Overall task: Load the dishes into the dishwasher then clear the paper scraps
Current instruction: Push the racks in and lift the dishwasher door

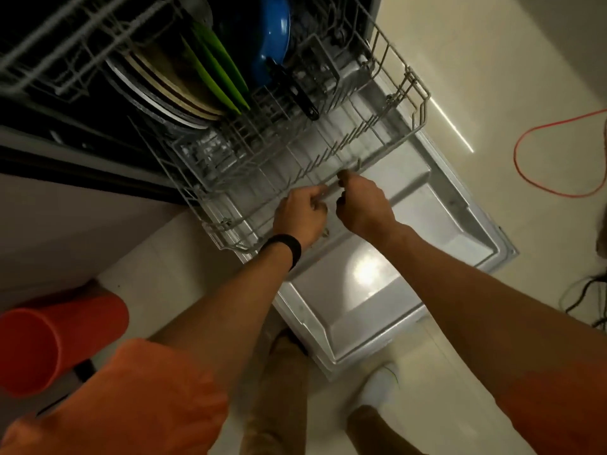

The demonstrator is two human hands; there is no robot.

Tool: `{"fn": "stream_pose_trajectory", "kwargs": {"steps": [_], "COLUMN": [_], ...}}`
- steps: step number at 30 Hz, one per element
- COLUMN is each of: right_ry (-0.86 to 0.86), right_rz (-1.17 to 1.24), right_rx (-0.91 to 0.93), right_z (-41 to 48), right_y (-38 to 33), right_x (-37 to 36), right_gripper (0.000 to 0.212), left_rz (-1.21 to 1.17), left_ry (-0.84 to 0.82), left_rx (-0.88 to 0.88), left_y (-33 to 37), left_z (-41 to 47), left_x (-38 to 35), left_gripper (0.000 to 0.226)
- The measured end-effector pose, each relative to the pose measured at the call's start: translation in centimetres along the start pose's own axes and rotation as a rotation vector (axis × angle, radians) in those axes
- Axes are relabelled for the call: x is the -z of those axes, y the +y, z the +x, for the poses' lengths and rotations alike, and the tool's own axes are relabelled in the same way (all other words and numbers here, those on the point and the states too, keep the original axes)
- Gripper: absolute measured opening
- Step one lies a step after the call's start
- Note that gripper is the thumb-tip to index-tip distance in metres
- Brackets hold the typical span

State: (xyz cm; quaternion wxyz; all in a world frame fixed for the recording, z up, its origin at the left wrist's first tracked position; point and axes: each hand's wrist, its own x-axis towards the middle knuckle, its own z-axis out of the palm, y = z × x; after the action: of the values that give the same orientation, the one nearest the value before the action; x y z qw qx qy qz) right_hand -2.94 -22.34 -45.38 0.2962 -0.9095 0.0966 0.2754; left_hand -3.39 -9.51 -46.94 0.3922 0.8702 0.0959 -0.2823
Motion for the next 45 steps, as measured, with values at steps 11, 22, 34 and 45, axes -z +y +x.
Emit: {"fn": "stream_pose_trajectory", "kwargs": {"steps": [11, 22, 34, 45], "right_ry": [0.041, 0.016, -0.010, -0.029], "right_rz": [0.005, 0.004, 0.050, 0.164], "right_rx": [0.026, 0.090, 0.057, -0.045], "right_z": [10.8, 15.5, 5.7, -12.4], "right_y": [-11.2, -16.2, -7.4, 13.0], "right_x": [1.5, 1.9, 4.0, 5.6], "right_gripper": [0.048, 0.049, 0.068, 0.057], "left_rz": [0.148, 0.089, -0.001, -0.217], "left_ry": [-0.005, 0.047, -0.017, -0.050], "left_rx": [-0.086, -0.034, 0.014, 0.034], "left_y": [0.6, 1.5, 3.0, 6.2], "left_z": [11.3, 14.7, 5.9, -11.6], "left_x": [11.6, 16.4, 9.2, -10.7], "left_gripper": [0.039, 0.022, 0.048, 0.045]}}
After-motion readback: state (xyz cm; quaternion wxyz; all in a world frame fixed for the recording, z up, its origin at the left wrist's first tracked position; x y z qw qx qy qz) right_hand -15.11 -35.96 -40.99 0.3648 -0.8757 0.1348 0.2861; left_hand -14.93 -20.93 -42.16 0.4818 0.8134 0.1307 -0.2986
